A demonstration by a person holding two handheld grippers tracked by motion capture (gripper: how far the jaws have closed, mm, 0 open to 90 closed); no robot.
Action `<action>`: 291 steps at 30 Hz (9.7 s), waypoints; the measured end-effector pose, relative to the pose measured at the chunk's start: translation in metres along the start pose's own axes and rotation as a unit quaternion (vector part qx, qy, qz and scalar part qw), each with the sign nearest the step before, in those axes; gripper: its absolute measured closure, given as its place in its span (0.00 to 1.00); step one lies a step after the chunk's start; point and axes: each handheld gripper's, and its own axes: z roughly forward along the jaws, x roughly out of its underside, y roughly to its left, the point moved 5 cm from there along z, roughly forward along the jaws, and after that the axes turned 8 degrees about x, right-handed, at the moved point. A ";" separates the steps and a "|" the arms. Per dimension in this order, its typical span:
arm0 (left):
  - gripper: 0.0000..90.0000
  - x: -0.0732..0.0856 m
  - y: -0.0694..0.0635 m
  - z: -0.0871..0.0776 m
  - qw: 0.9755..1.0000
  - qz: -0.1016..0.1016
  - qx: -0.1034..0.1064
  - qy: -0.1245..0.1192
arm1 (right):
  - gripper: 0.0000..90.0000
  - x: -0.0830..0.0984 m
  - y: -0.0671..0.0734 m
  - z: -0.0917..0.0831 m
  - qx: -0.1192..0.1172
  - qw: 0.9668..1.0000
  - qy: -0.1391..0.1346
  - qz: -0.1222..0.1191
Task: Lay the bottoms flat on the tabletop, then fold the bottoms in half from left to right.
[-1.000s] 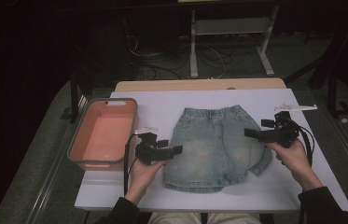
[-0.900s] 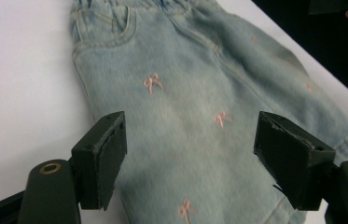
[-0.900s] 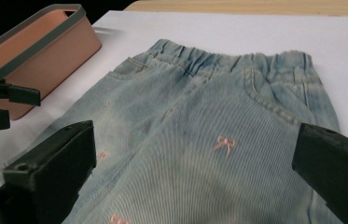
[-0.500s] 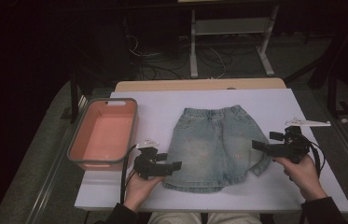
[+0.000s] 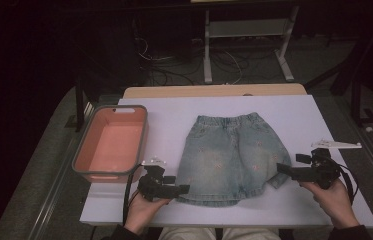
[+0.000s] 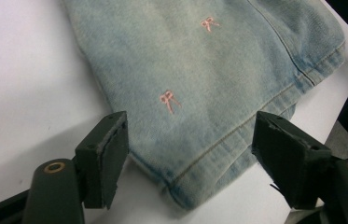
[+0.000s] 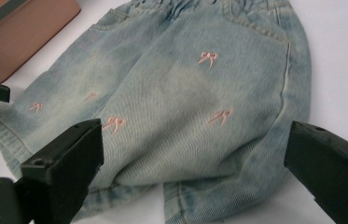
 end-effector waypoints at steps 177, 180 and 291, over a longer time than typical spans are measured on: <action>0.12 0.001 -0.002 -0.025 0.999 0.016 0.000 -0.041 | 0.01 -0.079 0.071 0.030 -0.095 0.989 0.005 -0.114; 0.12 0.003 -0.002 -0.023 0.999 0.018 0.001 -0.037 | 0.01 -0.082 0.075 0.038 -0.097 0.989 0.003 -0.115; 0.89 0.023 0.012 -0.006 0.997 0.000 0.051 0.053 | 0.23 -0.138 0.148 0.268 -0.019 0.990 0.070 -0.119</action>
